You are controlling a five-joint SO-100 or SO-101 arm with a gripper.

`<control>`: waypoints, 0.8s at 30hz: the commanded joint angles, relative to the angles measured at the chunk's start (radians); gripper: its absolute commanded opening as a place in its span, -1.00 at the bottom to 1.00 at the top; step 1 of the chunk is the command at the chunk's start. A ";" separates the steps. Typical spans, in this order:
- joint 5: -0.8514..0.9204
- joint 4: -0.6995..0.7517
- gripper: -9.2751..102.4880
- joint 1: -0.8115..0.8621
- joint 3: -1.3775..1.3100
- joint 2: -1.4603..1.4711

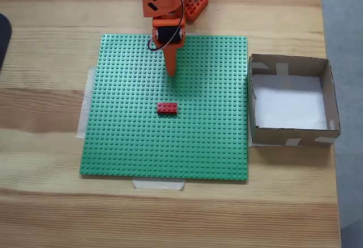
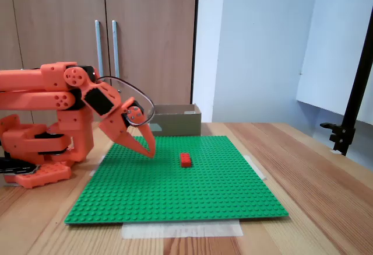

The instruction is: Pick the red lego block and put it in the box.

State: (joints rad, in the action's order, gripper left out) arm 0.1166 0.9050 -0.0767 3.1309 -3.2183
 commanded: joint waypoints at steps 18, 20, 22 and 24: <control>-0.006 0.000 -0.85 0.002 0.015 -0.005; -0.006 0.000 -0.85 0.003 0.015 -0.005; -0.006 0.000 -0.85 0.003 0.015 -0.005; -0.011 0.000 -0.85 0.009 0.014 -0.005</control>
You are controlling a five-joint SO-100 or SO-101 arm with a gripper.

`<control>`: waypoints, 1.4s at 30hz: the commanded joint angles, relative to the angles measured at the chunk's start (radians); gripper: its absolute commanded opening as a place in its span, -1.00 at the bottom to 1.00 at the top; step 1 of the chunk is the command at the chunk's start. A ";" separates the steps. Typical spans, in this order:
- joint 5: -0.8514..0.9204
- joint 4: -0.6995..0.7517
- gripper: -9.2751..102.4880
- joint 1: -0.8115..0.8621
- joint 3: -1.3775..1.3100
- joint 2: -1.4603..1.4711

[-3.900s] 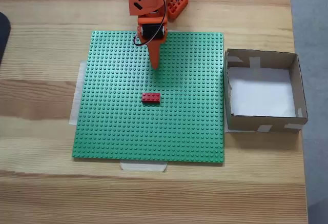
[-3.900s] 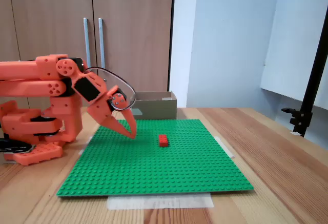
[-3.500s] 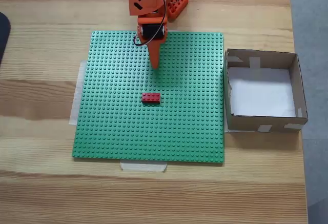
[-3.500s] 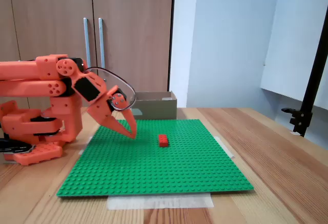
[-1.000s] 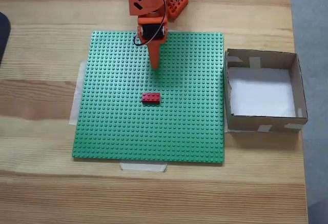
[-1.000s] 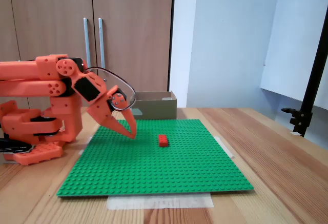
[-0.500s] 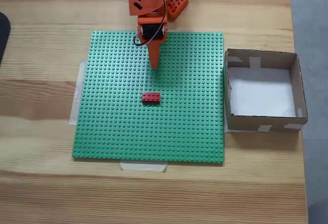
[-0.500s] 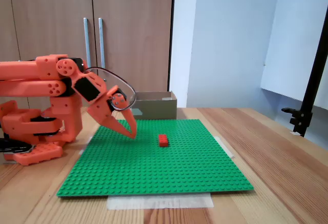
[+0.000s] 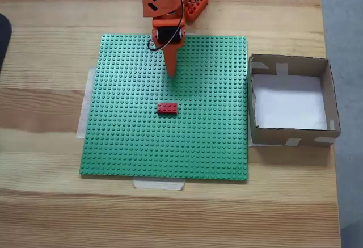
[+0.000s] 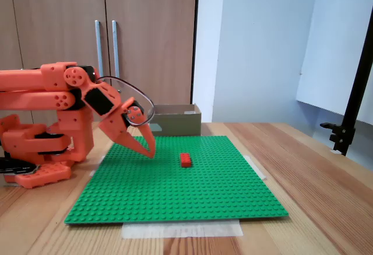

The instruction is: Pick the red lego block and put it in the box.

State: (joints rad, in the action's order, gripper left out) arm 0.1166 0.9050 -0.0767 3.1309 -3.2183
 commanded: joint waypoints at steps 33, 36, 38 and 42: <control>-0.015 0.204 -0.85 0.035 -0.881 0.818; -0.034 0.244 -0.85 0.040 -0.977 0.905; -0.041 0.273 -0.85 0.040 -1.040 0.962; -0.057 0.311 -0.85 0.048 -1.138 1.074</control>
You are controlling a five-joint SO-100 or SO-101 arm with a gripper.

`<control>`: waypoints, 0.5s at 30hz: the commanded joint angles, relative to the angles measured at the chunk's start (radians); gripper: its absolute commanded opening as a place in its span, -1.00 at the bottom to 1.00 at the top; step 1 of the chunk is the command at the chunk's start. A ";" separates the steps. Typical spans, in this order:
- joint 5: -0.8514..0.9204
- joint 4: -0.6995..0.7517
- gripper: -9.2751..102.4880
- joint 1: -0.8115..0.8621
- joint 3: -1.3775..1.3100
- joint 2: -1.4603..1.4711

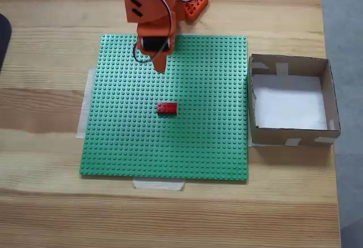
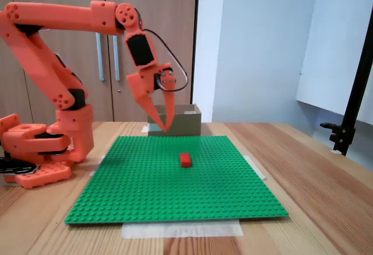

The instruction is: Pick the red lego block and put it in the box.

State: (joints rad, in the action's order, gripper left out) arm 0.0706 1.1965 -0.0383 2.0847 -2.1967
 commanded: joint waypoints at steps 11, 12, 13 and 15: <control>-0.011 0.126 -0.66 0.002 -0.313 0.299; -0.011 0.140 -0.62 0.002 -0.330 0.319; -0.011 0.150 -0.57 0.002 -0.344 0.334; -0.005 0.167 -0.51 0.000 -0.362 0.367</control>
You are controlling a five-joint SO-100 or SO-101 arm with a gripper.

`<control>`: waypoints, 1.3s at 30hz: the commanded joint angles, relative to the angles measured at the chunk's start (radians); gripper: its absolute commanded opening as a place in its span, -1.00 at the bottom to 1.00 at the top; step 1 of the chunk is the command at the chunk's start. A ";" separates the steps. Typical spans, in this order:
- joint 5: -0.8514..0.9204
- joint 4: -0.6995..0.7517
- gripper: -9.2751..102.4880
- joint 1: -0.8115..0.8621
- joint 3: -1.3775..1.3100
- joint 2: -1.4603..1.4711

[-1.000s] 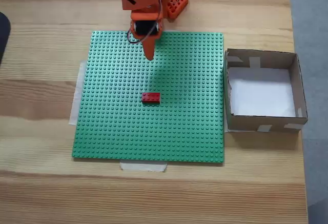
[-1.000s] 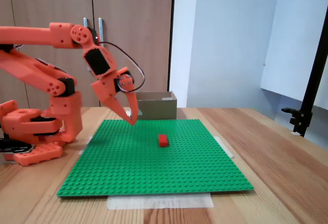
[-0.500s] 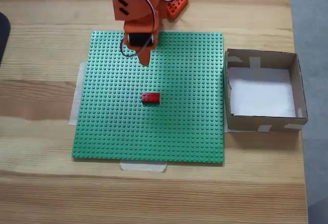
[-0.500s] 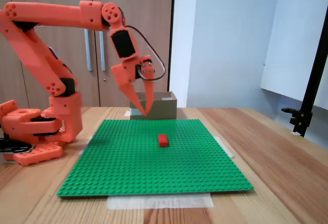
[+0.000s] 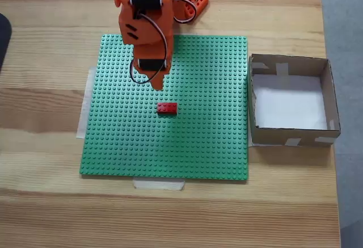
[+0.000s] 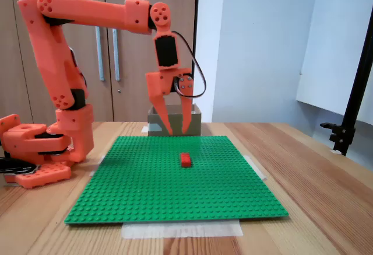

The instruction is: Pick the red lego block and put it in the box.

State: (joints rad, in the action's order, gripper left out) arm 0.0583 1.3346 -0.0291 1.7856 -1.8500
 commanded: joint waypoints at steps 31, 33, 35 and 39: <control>0.077 -0.147 -0.25 0.002 -0.011 0.252; 0.077 -0.155 -0.25 0.002 -0.002 0.255; 0.075 -0.158 -0.25 0.000 0.000 0.261; 0.067 -0.164 -0.25 -0.005 0.000 0.272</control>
State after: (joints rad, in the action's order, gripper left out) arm 0.1304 1.1766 -0.0322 1.7932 -1.5739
